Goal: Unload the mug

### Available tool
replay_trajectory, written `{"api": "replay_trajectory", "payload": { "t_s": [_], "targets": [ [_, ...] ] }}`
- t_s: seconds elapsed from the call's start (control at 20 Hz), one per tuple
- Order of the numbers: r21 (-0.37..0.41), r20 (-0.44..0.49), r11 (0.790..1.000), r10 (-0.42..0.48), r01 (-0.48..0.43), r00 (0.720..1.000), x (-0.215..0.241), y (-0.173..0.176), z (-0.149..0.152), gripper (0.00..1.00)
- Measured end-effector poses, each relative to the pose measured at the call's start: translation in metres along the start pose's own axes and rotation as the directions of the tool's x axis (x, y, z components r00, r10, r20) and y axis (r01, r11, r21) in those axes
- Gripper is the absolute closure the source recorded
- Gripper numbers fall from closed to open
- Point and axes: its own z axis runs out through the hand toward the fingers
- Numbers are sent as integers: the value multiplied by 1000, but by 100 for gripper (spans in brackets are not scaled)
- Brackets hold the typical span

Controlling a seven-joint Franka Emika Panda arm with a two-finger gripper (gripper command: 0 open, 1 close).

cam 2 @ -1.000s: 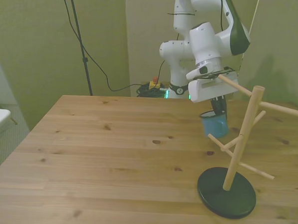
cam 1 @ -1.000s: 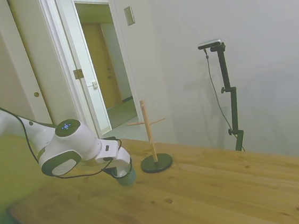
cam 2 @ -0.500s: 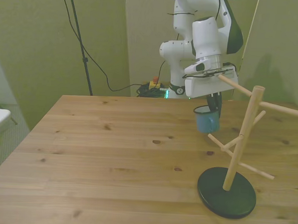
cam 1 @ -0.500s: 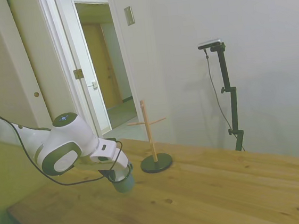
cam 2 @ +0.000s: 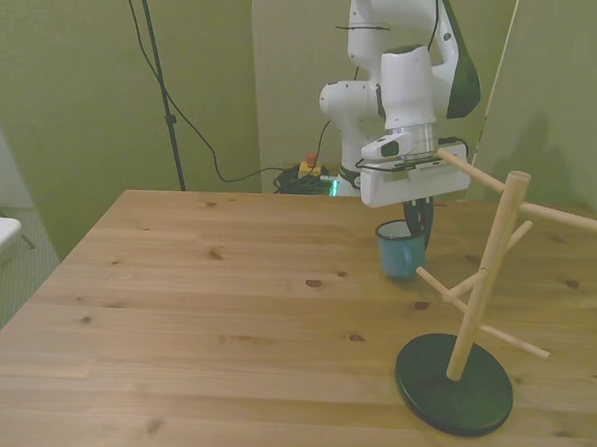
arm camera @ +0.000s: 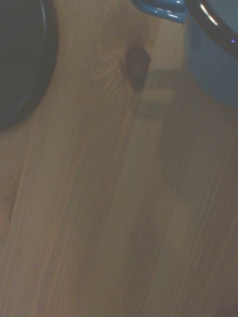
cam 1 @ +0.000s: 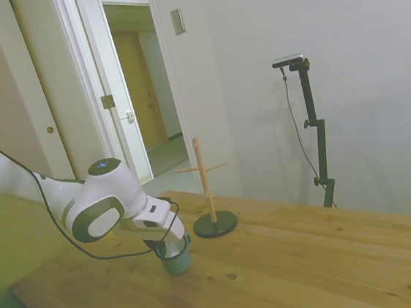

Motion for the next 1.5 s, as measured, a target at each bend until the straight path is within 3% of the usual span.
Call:
{"api": "replay_trajectory", "payload": {
  "t_s": [0.5,0.55,1.5],
  "targets": [
    [-34,34,998,46,-45,998,14,-7,10,100],
    [-38,35,998,42,-41,999,15,-8,12,0],
    [-56,46,998,15,-13,999,15,-9,15,0]
  ]
}}
